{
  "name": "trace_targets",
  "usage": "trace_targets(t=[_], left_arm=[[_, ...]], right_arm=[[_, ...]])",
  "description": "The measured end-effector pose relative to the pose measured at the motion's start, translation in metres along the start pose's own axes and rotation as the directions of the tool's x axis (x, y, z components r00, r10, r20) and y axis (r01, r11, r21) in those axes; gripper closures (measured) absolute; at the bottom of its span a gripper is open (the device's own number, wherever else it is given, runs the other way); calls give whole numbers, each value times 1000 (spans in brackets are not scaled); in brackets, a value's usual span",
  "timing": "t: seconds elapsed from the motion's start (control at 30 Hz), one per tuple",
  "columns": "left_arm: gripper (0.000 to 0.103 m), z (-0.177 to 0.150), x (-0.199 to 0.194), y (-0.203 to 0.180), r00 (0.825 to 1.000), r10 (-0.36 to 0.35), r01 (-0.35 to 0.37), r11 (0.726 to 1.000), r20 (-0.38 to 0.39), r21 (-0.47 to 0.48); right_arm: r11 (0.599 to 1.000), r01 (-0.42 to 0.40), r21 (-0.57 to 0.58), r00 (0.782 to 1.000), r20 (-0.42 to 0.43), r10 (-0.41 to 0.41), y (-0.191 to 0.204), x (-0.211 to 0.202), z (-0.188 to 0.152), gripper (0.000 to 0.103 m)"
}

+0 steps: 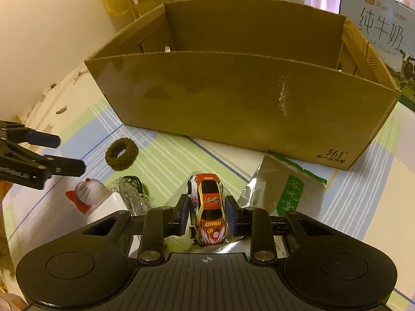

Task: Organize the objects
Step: 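Grasp the toy car with the right tool while the left tool grasps the brown hair tie, then carry the toy car and hair tie into the cardboard box and release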

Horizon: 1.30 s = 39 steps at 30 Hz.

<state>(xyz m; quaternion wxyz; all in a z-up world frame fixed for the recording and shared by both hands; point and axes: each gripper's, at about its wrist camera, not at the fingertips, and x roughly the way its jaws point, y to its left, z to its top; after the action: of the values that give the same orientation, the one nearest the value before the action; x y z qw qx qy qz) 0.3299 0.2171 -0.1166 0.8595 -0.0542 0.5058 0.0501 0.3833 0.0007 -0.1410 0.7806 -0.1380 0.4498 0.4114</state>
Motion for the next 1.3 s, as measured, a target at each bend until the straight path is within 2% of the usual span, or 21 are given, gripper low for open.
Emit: trace_targets(t=[0.27,0.57,0.63,0.77,0.83,1.0,1.03,1.13,1.3], left_arm=[[16,10,17,-3,1000,-16,15,999,13,39],[29,19,49,-6,999,-40,40,996,-3,81],[36,22,55,-7,999,-45,45,995,-5,94],[44,25,64,-9,998,-62,63,991,-12,118],[54,26,67,-12,997,-80,83,988,-21,134],[71,24,68,-21,996,-86,86,981,-7,174],[79,24,68,-22,996,-93,93,980,-7,177],[85,23,67,-23,994,-107,107,979,-14,174],[86,21,64,-23,995,-95,96,982,-19,164]], right_arm=[[993,0,116,996,92,-11,-14,-27,6,77],[979,-2,205,991,129,-25,-26,-46,3,80],[978,-7,210,990,136,-22,-26,-50,3,80],[977,-7,213,989,146,-25,-26,-55,2,80],[976,-7,217,988,150,-26,-26,-56,2,80],[974,-7,224,988,150,-28,-26,-57,0,80],[974,-7,226,988,149,-28,-26,-57,0,80],[973,-7,230,989,146,-27,-26,-57,-2,80],[972,-7,233,989,143,-27,-26,-58,-5,80]])
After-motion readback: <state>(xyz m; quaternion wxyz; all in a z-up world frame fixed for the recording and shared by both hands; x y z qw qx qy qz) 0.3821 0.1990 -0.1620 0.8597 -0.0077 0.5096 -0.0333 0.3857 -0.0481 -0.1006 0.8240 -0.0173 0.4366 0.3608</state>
